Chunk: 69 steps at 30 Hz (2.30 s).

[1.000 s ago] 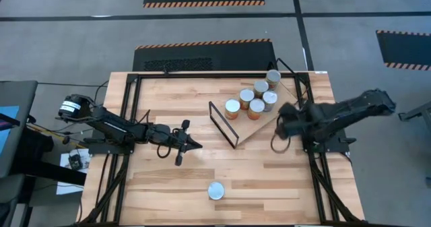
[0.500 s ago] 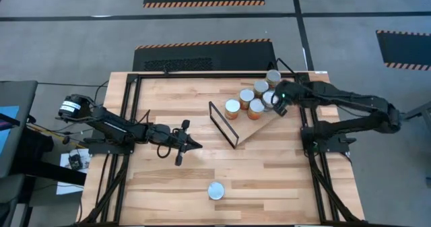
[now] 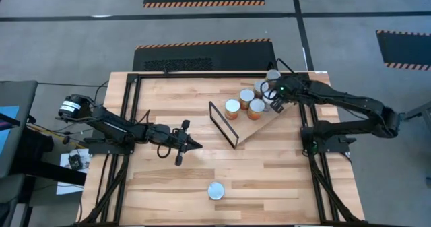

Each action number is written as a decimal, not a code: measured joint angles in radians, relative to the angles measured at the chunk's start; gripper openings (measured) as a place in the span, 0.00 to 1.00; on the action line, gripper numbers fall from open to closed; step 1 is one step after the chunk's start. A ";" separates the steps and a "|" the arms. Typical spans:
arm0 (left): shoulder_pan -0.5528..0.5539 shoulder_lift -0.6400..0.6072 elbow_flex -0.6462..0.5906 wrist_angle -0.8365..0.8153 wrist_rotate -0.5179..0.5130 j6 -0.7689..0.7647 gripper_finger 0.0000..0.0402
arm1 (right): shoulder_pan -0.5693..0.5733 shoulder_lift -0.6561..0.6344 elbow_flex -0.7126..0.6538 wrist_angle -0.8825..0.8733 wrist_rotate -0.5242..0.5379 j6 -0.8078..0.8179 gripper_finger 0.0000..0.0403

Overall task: Pick and place cans onto a shelf
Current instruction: Put the canned tomatoes on the shelf aligned with the other canned tomatoes, then put the canned corn on the shelf aligned with the other canned corn

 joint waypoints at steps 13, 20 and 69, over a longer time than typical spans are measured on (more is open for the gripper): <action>0.000 0.000 0.000 0.000 0.000 0.000 0.00 | -0.052 0.002 0.000 0.052 -0.060 -0.029 0.04; 0.000 0.000 0.000 0.000 0.000 0.000 0.00 | -0.057 0.002 0.000 0.086 -0.067 -0.027 0.16; 0.000 0.000 -0.026 0.064 0.001 0.034 0.00 | 1.166 0.636 0.379 0.615 -0.010 0.066 0.04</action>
